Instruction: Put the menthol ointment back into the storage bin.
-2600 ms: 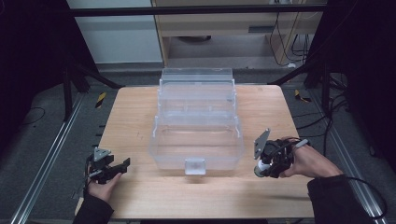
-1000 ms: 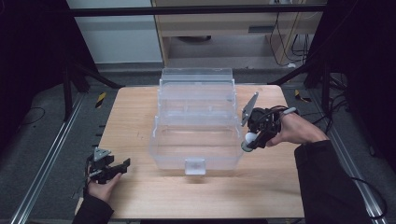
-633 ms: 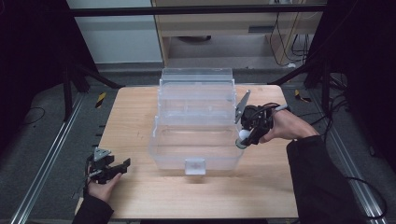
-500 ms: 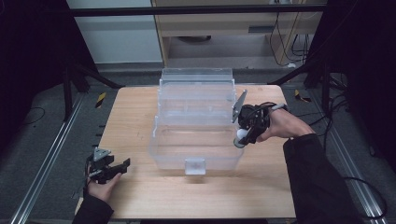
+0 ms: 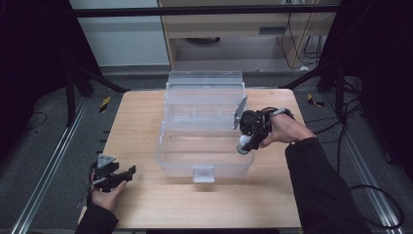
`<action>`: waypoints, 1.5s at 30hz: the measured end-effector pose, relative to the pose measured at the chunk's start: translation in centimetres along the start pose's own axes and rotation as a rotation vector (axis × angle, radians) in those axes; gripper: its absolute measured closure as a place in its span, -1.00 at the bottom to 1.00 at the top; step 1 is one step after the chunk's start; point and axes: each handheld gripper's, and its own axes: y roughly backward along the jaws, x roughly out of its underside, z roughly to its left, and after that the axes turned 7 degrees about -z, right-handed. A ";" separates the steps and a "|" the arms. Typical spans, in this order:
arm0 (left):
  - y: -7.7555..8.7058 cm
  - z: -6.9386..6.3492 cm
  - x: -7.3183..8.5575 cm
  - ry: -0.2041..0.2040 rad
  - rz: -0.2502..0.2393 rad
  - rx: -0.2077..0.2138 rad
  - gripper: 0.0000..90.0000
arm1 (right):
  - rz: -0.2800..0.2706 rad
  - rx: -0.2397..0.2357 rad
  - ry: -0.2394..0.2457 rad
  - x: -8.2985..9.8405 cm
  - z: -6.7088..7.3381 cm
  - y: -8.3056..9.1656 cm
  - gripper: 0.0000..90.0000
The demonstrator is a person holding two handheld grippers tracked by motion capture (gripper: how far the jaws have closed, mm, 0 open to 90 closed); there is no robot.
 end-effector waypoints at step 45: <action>0.0 0.1 0.0 -0.004 -0.001 0.000 -0.36 | 0.054 -0.043 -0.007 1.7 -0.1 -5.1 0.12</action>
